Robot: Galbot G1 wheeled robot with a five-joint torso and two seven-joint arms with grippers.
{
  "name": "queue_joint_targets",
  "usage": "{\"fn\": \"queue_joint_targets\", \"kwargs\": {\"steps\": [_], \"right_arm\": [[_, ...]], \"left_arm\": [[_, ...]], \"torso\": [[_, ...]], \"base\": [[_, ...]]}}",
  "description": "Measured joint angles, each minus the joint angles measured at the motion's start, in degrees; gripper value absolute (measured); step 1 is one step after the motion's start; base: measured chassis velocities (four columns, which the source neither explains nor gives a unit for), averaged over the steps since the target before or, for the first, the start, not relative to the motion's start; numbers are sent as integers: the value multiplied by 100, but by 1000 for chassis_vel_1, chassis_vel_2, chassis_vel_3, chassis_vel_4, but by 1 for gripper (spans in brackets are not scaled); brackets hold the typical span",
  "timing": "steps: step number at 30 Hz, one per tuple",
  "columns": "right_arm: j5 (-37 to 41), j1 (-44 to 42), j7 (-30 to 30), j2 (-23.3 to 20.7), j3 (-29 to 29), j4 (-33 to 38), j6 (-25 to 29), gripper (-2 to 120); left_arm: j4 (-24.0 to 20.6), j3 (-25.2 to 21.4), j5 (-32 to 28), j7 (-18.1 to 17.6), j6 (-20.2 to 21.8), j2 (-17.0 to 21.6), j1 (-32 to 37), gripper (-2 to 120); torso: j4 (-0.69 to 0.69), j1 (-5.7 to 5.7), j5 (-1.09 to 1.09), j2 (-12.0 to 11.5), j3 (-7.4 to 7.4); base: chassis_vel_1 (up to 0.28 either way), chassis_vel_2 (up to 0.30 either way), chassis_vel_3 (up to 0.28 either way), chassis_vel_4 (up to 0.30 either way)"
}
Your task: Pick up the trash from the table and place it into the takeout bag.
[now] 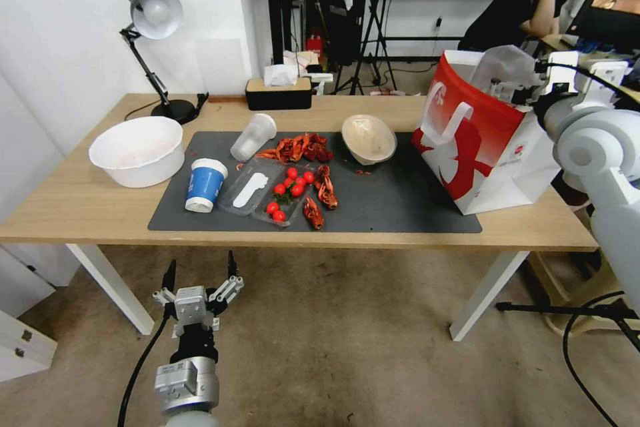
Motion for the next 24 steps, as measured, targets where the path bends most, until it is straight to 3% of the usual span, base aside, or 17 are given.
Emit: {"fn": "queue_joint_targets", "kwargs": {"steps": [1,2,3,7,8,12,19,24], "right_arm": [[-3,-16,-35,0,3,13,56,100],[-34,-215,-354,13,50,197,597,100],[-34,-215,-354,13,50,197,597,100],[-130,-952,-976,117,280,697,1635,100],[-130,-952,-976,117,280,697,1635,100],[-406,-2062,-1505,289,647,1163,2563,100],[-1205,-3199,-1927,606,785,1451,3549,100],[-1685,-3801,-1995,962,622,1555,3858,100]], "left_arm": [[0,0,0,1,0,0,-1,100],[0,0,-1,7,-1,-1,-6,100],[0,0,-1,7,-1,-1,-6,100],[-1,-4,-13,15,-12,5,-8,100],[-1,-4,-13,15,-12,5,-8,100],[0,-44,-59,24,-17,47,-24,100],[19,-46,-64,40,-17,65,-58,100],[29,-48,-81,44,-17,71,-56,100]], "torso": [[0,0,0,0,0],[0,0,0,0,0],[0,0,0,0,0],[0,0,0,0,-1],[0,0,0,0,-1],[-2,-2,1,0,-1],[0,-2,0,0,-1],[1,-1,-2,0,-1]], "base": [[0,0,0,0],[0,0,0,0],[0,0,0,0],[0,0,0,0],[0,0,0,0],[0,0,0,0],[0,0,0,0],[0,0,0,0]]}}
